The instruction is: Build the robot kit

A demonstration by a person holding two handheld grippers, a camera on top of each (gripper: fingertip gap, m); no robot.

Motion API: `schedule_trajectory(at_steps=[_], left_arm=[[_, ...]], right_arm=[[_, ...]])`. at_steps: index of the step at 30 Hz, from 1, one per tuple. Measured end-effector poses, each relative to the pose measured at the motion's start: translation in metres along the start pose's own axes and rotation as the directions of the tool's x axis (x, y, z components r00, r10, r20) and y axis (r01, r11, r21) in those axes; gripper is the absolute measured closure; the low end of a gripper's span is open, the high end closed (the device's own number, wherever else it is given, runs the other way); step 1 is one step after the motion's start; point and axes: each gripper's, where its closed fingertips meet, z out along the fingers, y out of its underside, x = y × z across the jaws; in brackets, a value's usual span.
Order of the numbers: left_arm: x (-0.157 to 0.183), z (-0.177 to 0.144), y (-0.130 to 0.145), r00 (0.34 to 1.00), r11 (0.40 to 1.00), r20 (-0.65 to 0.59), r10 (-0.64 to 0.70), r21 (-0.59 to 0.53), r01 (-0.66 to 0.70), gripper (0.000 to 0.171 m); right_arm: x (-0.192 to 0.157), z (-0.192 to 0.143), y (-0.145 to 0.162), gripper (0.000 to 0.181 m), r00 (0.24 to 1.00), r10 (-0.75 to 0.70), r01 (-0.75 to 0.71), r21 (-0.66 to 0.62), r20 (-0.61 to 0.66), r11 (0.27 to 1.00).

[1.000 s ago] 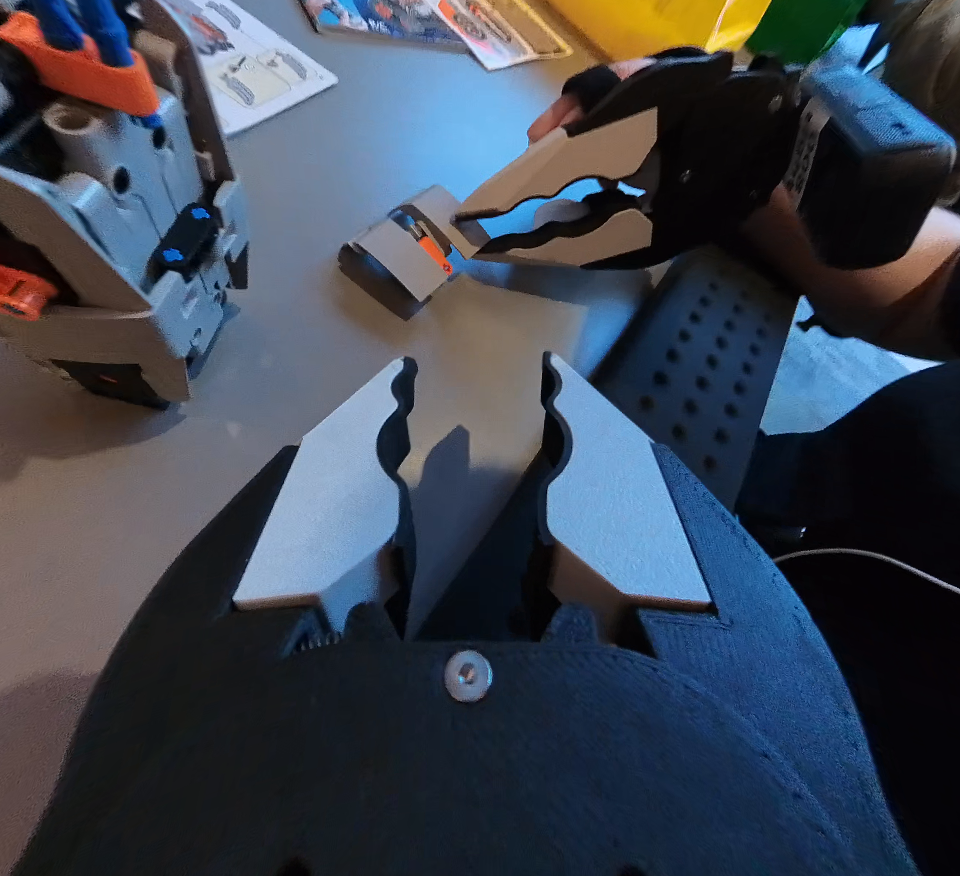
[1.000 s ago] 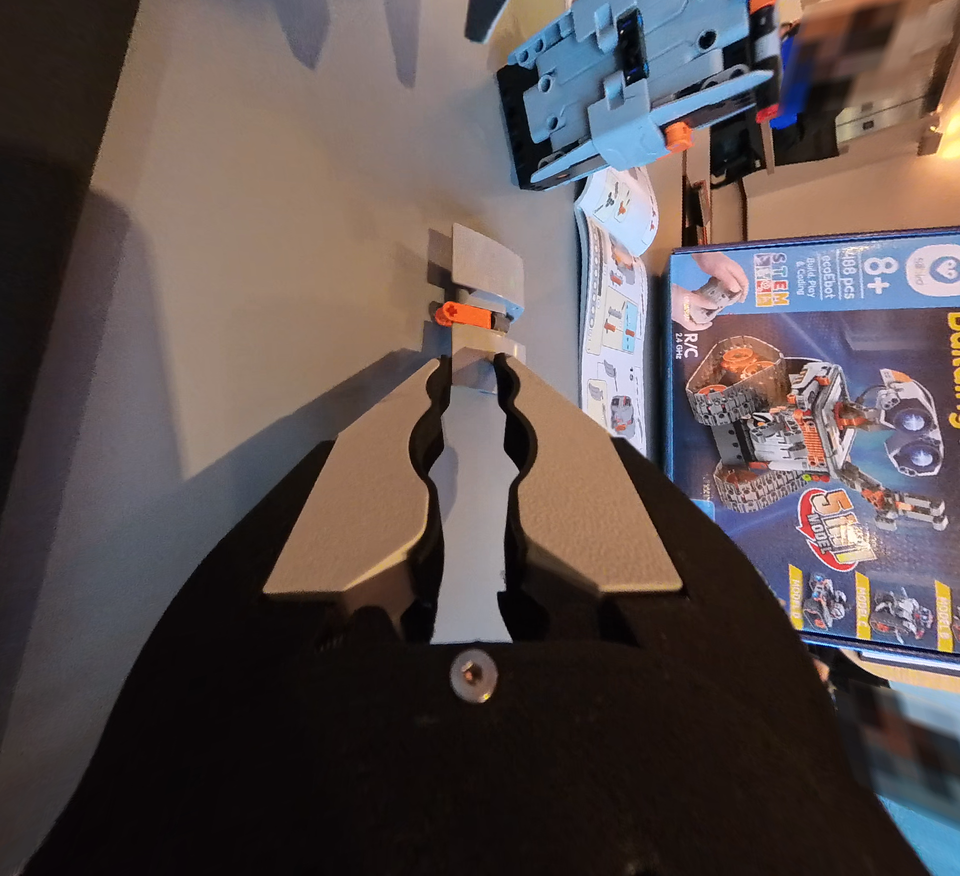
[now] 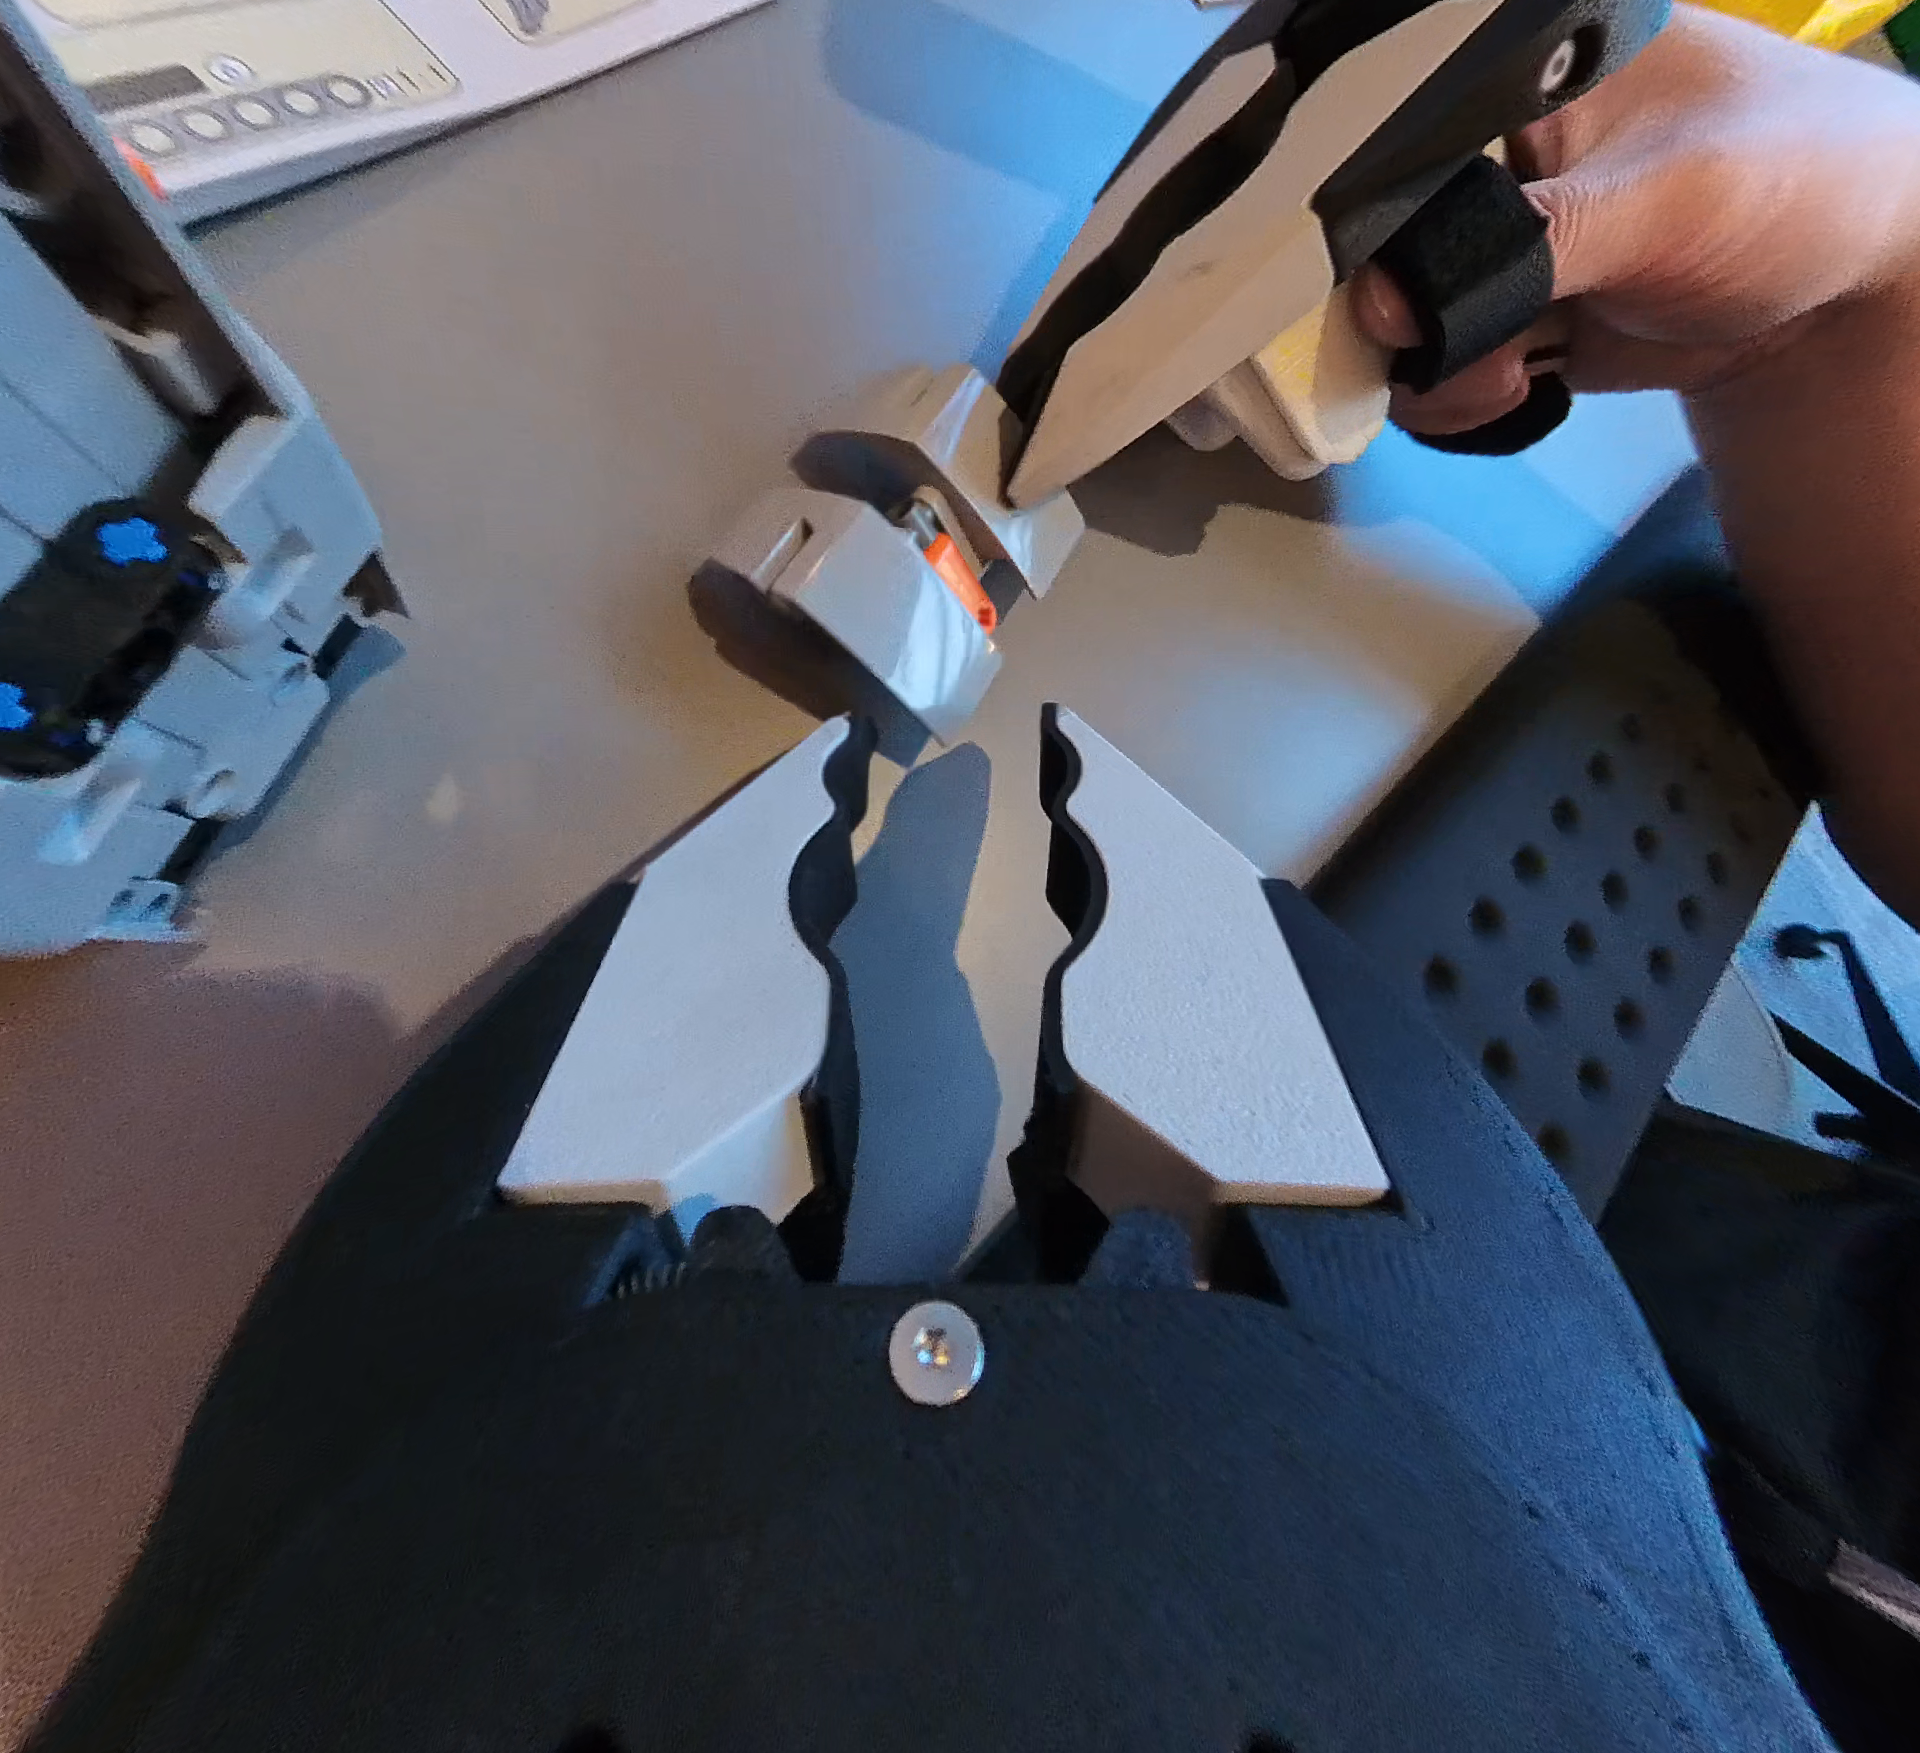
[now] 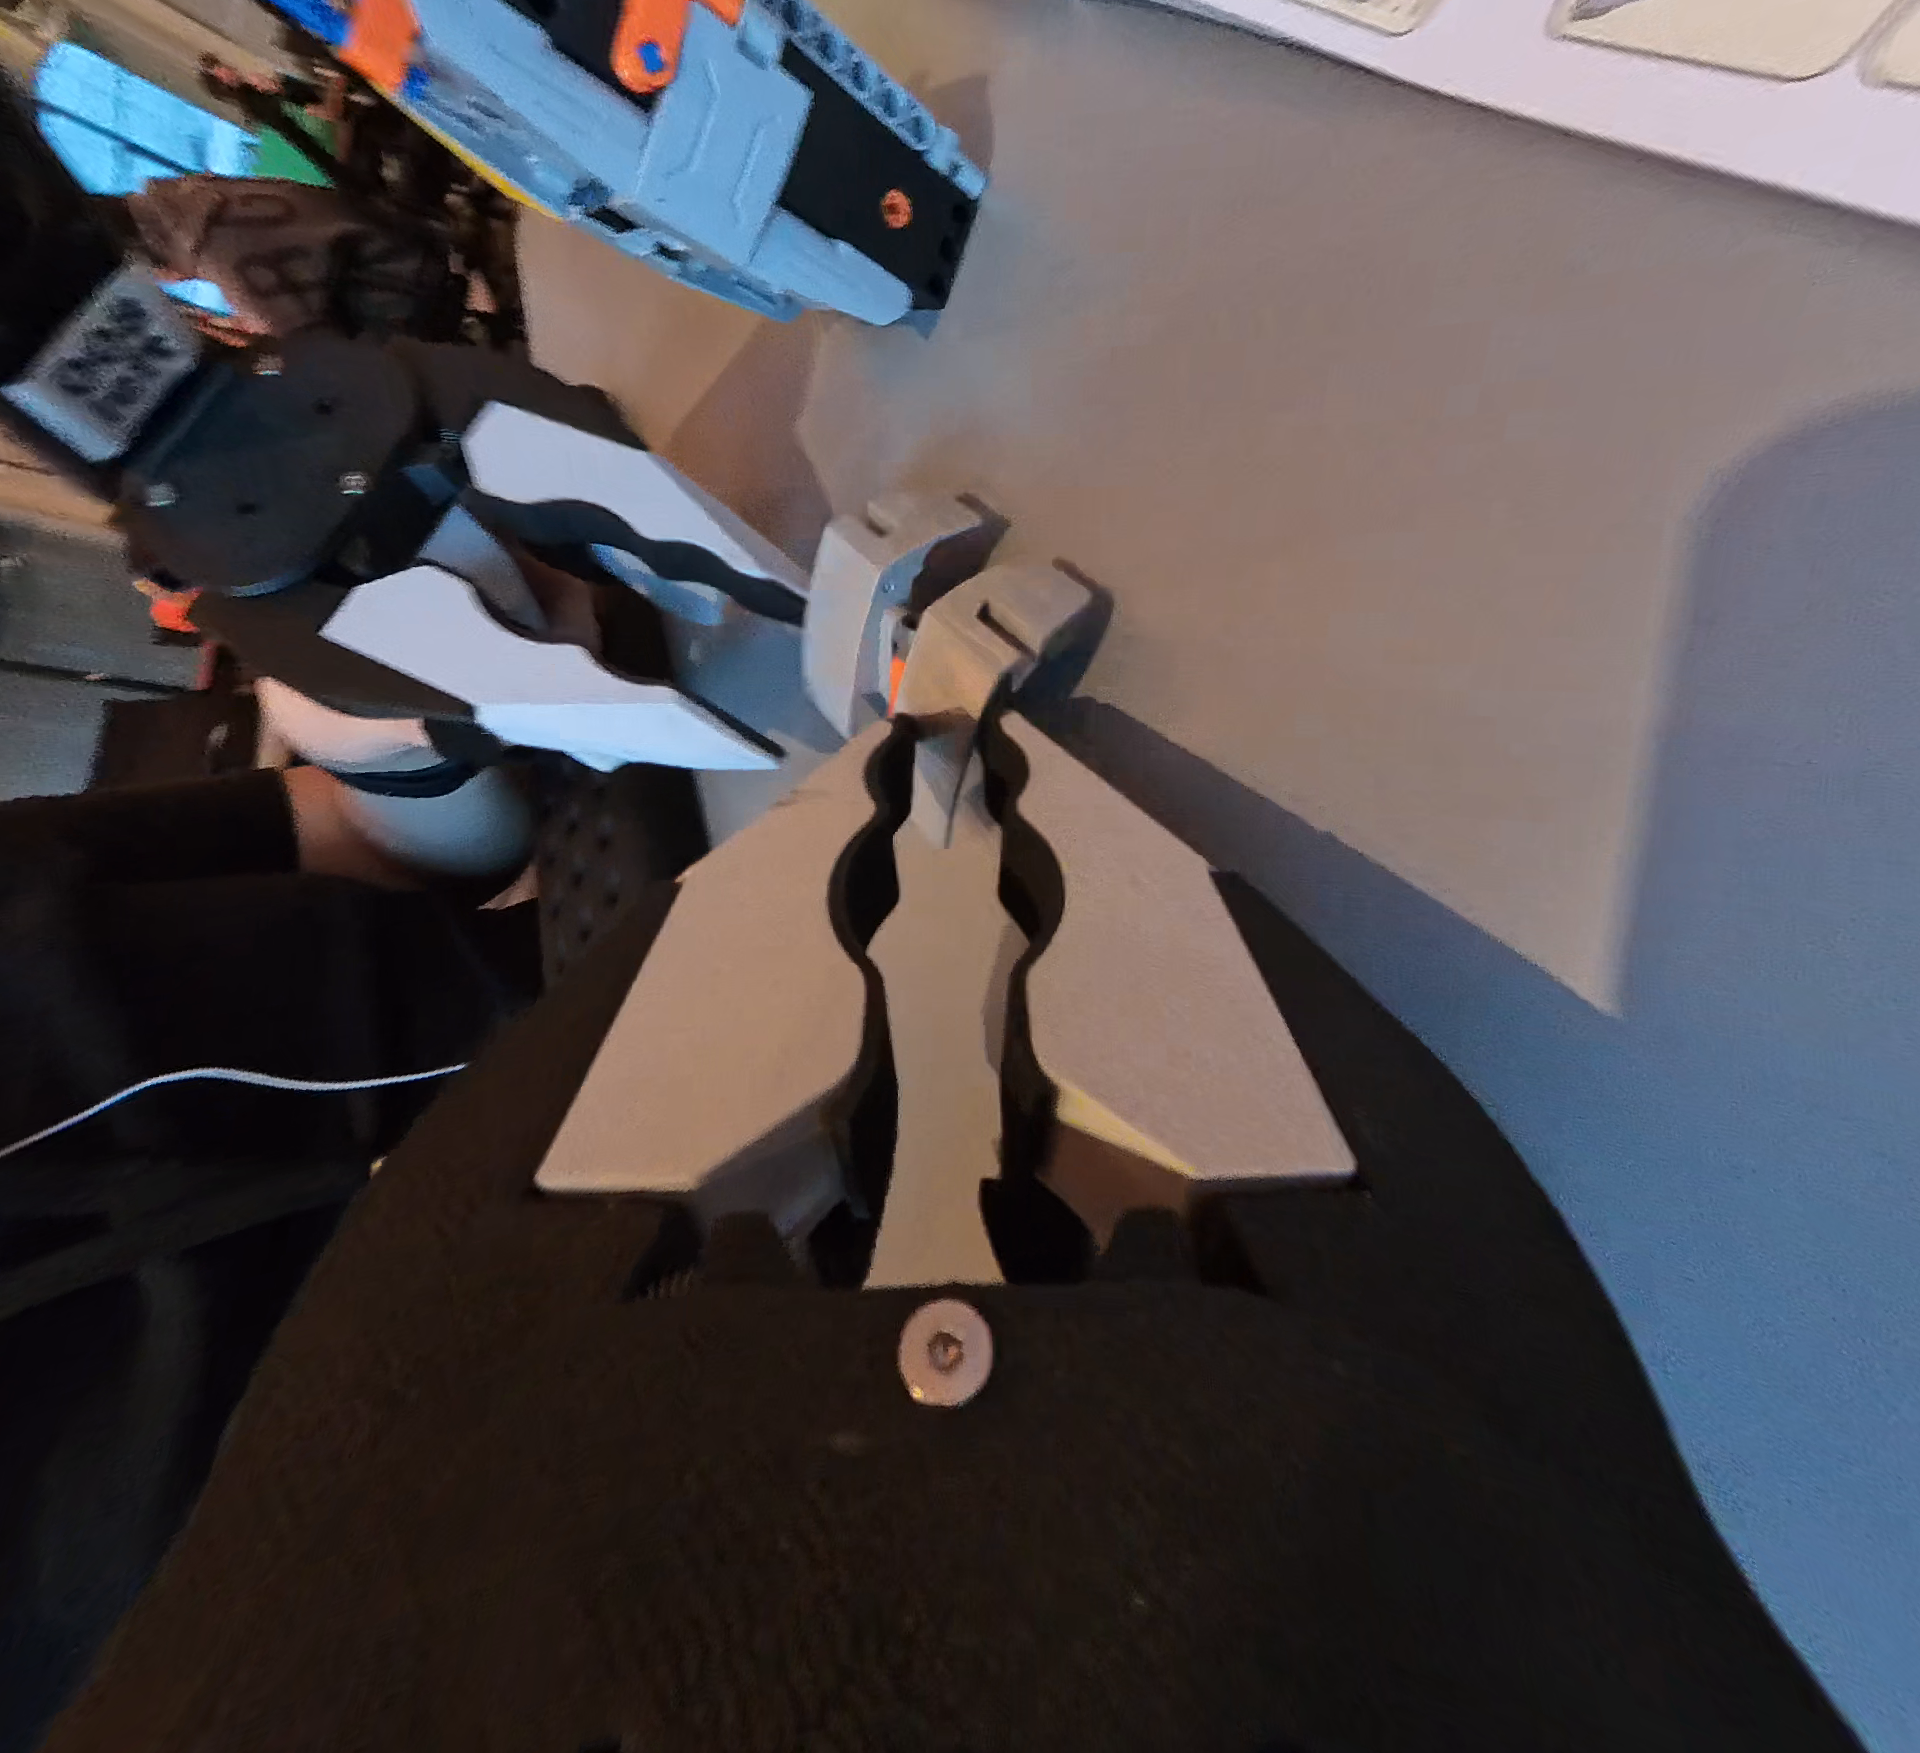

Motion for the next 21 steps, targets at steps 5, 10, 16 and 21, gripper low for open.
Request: schedule_trajectory(at_steps=[5, 10, 16, 21], left_arm=[[0.012, -0.026, 0.005, 0.99, 0.993, -0.121, -0.07, 0.086, 0.081, 0.151], [-0.009, -0.089, -0.011, 0.989, 0.911, -0.124, -0.078, 0.395, 0.121, 0.146], [-0.056, -0.121, -0.022, 0.999, 0.876, -0.018, -0.046, 0.481, 0.049, 0.129], [-0.071, -0.129, -0.039, 0.994, 0.867, 0.07, 0.078, 0.488, -0.103, 0.123]], right_arm=[[-0.024, -0.008, 0.003, 0.181, 0.989, -0.095, 0.086, 0.086, 0.111, 0.993], [-0.046, -0.02, -0.007, 0.181, 0.958, -0.19, 0.143, 0.216, 0.215, 0.966], [-0.062, -0.017, -0.021, 0.181, 0.914, -0.326, 0.244, 0.315, 0.243, 0.917], [-0.063, -0.007, -0.03, 0.181, 0.909, -0.363, 0.278, 0.35, 0.206, 0.895]])
